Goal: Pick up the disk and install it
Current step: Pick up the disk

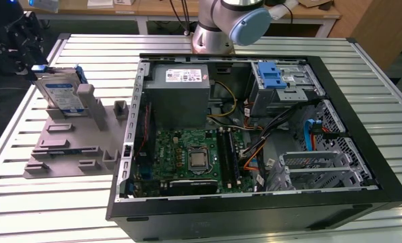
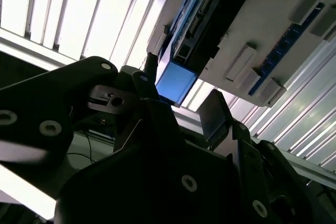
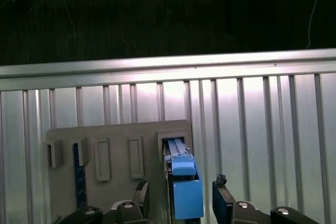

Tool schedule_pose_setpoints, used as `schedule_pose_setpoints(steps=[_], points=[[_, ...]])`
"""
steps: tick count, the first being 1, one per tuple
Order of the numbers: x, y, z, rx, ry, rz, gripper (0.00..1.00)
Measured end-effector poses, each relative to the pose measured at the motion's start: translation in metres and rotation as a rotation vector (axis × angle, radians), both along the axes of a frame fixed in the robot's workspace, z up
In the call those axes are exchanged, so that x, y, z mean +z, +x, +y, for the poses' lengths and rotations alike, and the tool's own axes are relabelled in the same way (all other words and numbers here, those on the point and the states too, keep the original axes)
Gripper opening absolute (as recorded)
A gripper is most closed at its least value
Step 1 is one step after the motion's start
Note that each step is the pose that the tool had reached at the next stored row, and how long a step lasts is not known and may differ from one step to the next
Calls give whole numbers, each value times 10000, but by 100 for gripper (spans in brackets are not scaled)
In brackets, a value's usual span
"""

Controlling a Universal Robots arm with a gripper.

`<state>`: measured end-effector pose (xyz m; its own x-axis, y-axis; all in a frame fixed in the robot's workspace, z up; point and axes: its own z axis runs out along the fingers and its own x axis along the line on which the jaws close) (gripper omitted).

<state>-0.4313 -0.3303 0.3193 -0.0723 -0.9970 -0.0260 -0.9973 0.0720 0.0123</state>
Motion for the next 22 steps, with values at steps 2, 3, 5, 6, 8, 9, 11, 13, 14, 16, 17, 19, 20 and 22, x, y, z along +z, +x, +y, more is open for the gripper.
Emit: schedule_pose_setpoints(steps=[2, 3, 5, 6, 8, 9, 11, 13, 14, 16, 17, 19, 20, 22], points=[[-29, -5, 0, 0, 0, 0, 59], [-43, -6, 0, 2, 0, 0, 59], [-71, -7, 0, 3, 1, -1, 59], [-84, -7, 0, 4, 0, -1, 59], [-91, -7, 0, 3, -1, 1, 59], [-91, -7, 0, 3, -1, 2, 59], [-92, -7, 0, 4, 0, 1, 59], [-93, -7, 0, 3, 0, 0, 59], [-94, -7, 0, 3, 0, 0, 59], [-96, -7, 4, 2, 1, -4, 59], [-96, -7, 10, 2, 1, -2, 59], [-102, -7, 19, 3, 1, -2, 59], [-107, -7, 21, 4, 0, -2, 59], [-124, -6, 23, 4, 0, 0, 59]])
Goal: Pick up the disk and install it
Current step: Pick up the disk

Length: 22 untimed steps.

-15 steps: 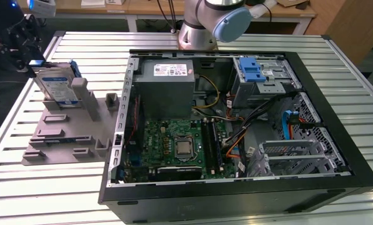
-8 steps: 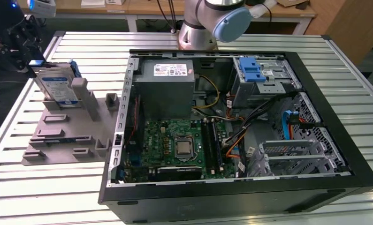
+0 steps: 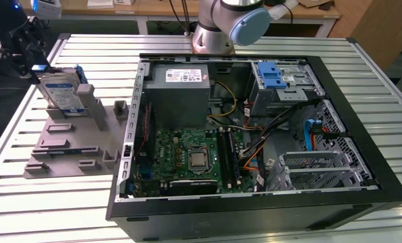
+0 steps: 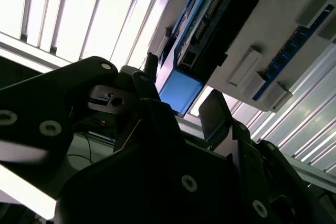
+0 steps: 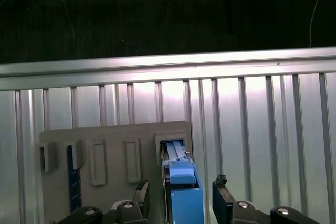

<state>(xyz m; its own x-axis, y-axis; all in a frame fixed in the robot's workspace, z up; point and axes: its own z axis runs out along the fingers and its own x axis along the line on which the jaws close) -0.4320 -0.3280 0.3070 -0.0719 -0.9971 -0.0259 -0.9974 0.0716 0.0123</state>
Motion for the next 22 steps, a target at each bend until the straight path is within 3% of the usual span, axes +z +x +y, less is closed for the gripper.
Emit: schedule_pose_setpoints(steps=[8, 12, 19, 22], points=[[-89, -1, 5, 1, 4, 0, 59], [-137, -4, 5, 333, 4, -1, 59], [-170, -4, 5, 379, 4, 0, 58], [-180, -4, 5, 380, 3, 2, 45]])
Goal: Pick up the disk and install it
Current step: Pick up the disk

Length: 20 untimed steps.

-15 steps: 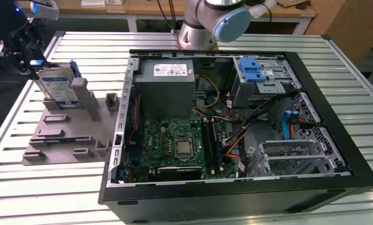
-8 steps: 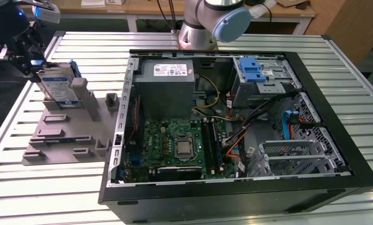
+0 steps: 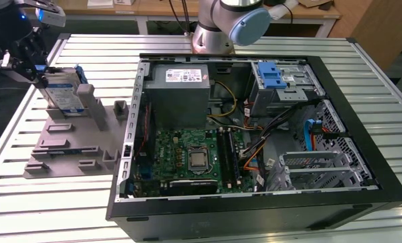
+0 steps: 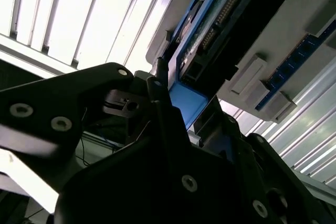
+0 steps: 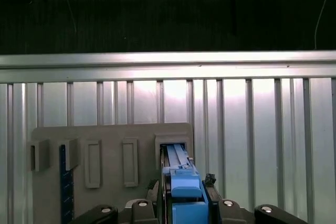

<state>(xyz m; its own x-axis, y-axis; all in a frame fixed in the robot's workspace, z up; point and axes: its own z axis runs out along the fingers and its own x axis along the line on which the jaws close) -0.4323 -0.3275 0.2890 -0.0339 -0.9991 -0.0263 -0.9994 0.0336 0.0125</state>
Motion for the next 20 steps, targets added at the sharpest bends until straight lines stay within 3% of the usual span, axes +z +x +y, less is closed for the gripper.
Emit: schedule_pose_setpoints(steps=[9, 11, 12, 20], points=[[-6, 0, 0, 1, 0, -1, 45], [-6, 0, 0, 0, 0, -2, 43], [-6, 0, 0, 1, 0, -1, 37], [-6, 0, 0, 1, -1, -2, 37]])
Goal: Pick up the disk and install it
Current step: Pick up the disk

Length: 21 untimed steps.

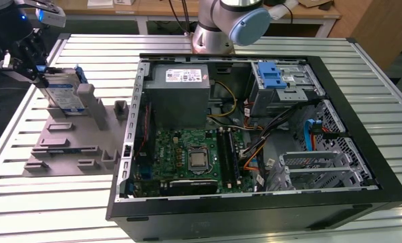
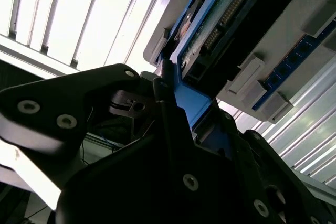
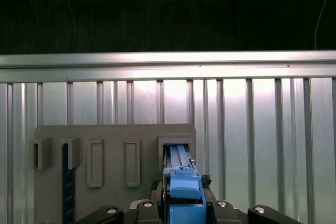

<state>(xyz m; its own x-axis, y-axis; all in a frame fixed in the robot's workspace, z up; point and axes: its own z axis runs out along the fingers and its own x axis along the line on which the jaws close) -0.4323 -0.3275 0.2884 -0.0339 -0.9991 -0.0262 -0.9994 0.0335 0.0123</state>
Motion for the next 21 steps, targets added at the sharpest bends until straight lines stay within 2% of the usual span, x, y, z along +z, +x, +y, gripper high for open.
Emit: schedule_pose_setpoints(steps=[8, 9, 13, 16, 17, 21], points=[[0, 0, 0, 0, -1, 0, 38], [0, 0, 0, -1, -1, 0, 44], [0, 0, 0, 0, -1, 0, 44], [0, 0, 0, -1, -2, 1, 43], [0, 0, 0, -1, -2, 0, 36], [0, 0, -1, 0, -1, 1, 36]])
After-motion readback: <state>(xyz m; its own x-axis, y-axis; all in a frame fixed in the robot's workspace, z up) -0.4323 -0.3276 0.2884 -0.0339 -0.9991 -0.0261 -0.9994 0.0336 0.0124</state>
